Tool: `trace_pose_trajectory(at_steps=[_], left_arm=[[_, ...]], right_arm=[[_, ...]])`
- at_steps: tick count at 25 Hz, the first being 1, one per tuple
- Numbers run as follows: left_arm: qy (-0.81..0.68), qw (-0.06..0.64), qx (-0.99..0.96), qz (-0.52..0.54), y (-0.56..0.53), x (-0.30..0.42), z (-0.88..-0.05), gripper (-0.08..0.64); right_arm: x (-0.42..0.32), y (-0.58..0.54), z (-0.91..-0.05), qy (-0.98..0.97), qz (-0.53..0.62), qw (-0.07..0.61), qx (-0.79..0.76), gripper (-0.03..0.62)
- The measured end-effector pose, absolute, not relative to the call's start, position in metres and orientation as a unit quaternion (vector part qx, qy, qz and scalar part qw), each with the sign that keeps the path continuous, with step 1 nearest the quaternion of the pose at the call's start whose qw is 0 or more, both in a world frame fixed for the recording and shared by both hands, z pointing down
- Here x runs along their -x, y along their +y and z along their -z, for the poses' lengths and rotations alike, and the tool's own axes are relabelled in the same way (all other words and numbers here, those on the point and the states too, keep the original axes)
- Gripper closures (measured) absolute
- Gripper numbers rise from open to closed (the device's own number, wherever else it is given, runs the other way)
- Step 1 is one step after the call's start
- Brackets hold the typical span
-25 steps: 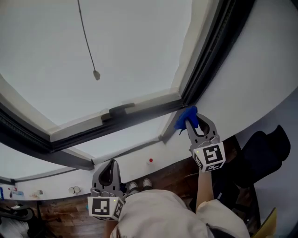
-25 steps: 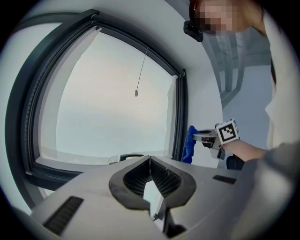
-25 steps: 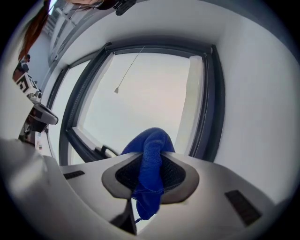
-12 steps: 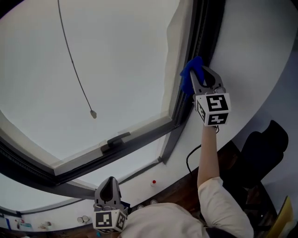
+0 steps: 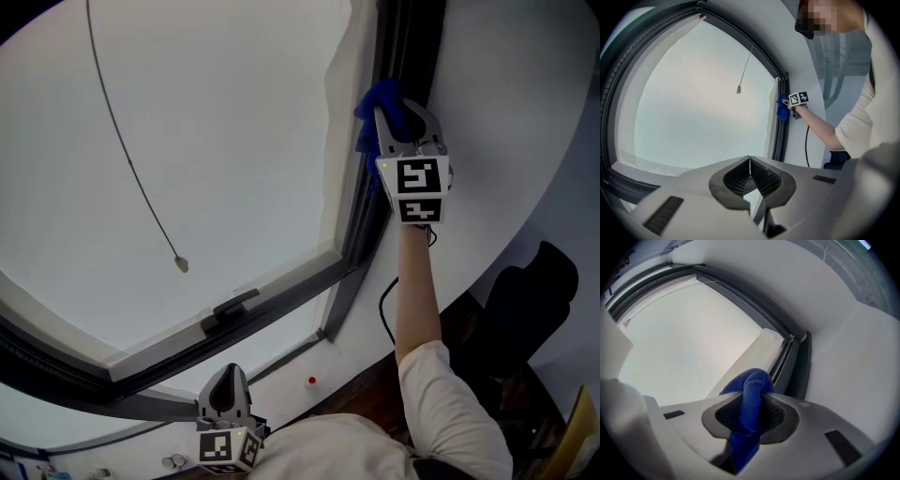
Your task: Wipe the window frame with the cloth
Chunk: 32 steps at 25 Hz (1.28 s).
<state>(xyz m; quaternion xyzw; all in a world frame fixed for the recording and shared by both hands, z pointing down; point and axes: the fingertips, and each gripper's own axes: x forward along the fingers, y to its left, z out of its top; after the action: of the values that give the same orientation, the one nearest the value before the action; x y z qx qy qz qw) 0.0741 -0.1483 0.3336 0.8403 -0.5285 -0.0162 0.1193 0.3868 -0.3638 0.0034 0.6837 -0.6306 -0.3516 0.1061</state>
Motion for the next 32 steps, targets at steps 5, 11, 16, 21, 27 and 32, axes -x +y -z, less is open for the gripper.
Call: trace_pose_trajectory(at_steps=[5,11,16,21,27,32], left_arm=[[-0.519,0.122,-0.846,0.018,-0.158,-0.078,-0.333,0.551],[-0.511,0.121,-0.851,0.013,-0.163,-0.081,-0.336,0.551],[-0.512,0.132,-0.849,0.015,-0.161,-0.079,-0.339,0.551],[-0.514,0.130,-0.848,0.015,-0.161,-0.075,-0.343,0.551],[-0.516,0.127,-0.847,0.014,-0.161,-0.072,-0.341,0.551],[-0.516,0.129,-0.847,0.012,-0.160,-0.069,-0.344,0.551]], right_arm=[[-0.387,-0.369,-0.003,-0.609,0.365,0.117,-0.695,0.505],[-0.389,-0.369,-0.004,-0.591,0.376,0.102,-0.706,0.505],[-0.391,-0.367,-0.009,-0.581,0.384,0.093,-0.712,0.505],[-0.391,-0.367,-0.016,-0.583,0.377,0.089,-0.714,0.505],[-0.392,-0.366,-0.028,-0.583,0.372,0.101,-0.715,0.505],[-0.392,-0.368,-0.041,-0.579,0.374,0.115,-0.716,0.505]])
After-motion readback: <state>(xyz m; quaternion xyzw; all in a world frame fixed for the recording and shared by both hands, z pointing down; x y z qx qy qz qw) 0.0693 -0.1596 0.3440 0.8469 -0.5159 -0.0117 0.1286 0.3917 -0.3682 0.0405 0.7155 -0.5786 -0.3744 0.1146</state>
